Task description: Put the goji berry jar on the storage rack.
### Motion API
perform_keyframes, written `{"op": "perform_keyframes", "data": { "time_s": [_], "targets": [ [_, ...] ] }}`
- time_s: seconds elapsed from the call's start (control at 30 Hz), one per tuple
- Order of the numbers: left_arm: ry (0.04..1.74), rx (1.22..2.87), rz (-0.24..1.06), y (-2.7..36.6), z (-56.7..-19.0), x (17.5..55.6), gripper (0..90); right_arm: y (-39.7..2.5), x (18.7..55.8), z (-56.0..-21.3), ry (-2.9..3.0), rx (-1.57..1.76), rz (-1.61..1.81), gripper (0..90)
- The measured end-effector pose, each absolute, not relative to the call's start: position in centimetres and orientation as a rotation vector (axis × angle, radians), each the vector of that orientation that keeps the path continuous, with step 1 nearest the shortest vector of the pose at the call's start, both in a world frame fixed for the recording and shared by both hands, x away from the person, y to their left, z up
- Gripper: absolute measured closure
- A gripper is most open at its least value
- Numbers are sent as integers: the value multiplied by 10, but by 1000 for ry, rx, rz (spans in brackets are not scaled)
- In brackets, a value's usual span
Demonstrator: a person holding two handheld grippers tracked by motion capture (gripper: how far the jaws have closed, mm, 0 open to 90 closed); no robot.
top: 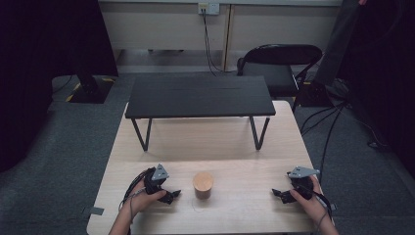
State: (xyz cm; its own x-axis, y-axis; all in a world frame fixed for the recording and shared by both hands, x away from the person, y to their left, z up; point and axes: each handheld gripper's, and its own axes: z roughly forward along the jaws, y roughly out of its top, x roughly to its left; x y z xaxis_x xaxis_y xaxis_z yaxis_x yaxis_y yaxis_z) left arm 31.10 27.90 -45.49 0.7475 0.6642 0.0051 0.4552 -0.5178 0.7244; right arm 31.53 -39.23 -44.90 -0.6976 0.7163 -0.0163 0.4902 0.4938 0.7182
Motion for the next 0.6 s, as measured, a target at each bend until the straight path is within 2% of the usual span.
{"op": "perform_keyframes", "data": {
  "time_s": [0.6],
  "targets": [
    [839,2208,367,278,-454,310,0,-392,315,-449,2429,1016,1019,0]
  ]
}}
